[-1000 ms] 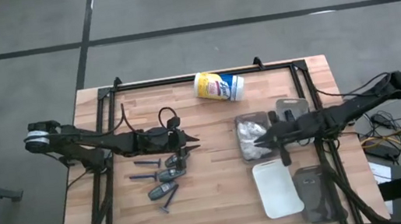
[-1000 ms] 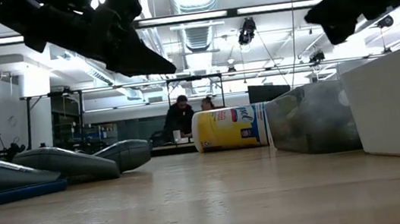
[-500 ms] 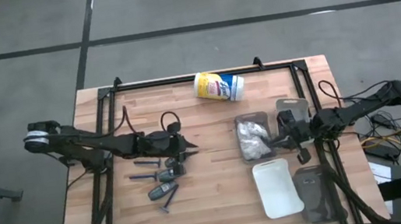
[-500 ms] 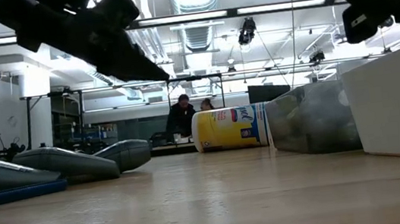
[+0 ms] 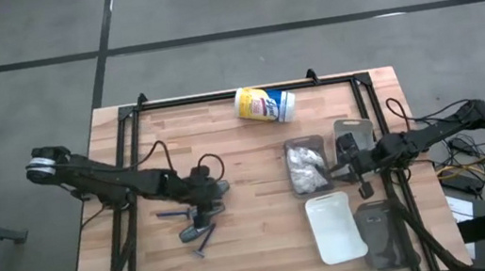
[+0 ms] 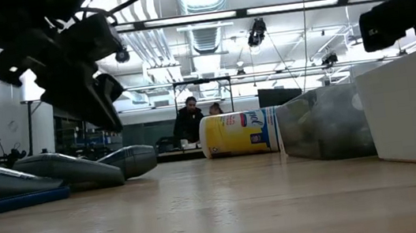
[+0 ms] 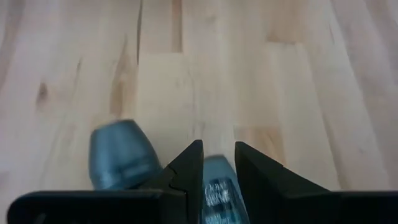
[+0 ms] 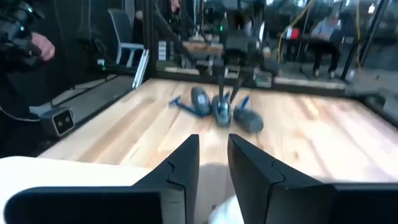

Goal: Pick & Place Travel size toiletries
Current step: Put the top deodorant into the white bin

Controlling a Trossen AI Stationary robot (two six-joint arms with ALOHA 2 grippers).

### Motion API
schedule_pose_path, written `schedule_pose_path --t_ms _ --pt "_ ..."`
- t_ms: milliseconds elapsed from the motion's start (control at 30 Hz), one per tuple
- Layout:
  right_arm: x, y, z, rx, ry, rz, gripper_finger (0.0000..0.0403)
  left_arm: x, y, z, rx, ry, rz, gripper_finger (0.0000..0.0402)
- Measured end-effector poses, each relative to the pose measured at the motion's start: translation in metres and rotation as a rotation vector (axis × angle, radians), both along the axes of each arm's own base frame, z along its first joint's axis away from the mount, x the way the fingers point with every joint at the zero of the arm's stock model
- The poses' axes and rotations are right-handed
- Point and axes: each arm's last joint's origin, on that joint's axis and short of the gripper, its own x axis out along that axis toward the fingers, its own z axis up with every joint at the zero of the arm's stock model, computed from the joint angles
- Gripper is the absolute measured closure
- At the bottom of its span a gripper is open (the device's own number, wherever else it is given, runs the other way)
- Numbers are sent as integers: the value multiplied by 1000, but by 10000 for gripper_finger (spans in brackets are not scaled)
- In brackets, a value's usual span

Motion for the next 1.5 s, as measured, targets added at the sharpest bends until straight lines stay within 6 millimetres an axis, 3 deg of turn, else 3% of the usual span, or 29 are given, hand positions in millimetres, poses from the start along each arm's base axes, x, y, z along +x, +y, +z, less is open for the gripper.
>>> schedule_pose_path --t_ms 533,733,1100,1300,1500 --pt "2 0 -3 23 39 -3 280 2 4 2 64 -39 74 299" --pt "2 0 -3 23 37 -4 264 3 9 2 144 -57 195 266" --pt "2 0 -3 23 37 -4 238 -1 10 -6 97 8 276 172" --pt "2 0 -3 23 36 -4 223 -3 11 -26 90 67 337 166" --pt "2 0 -3 24 35 -4 212 -4 11 -32 101 73 361 167"
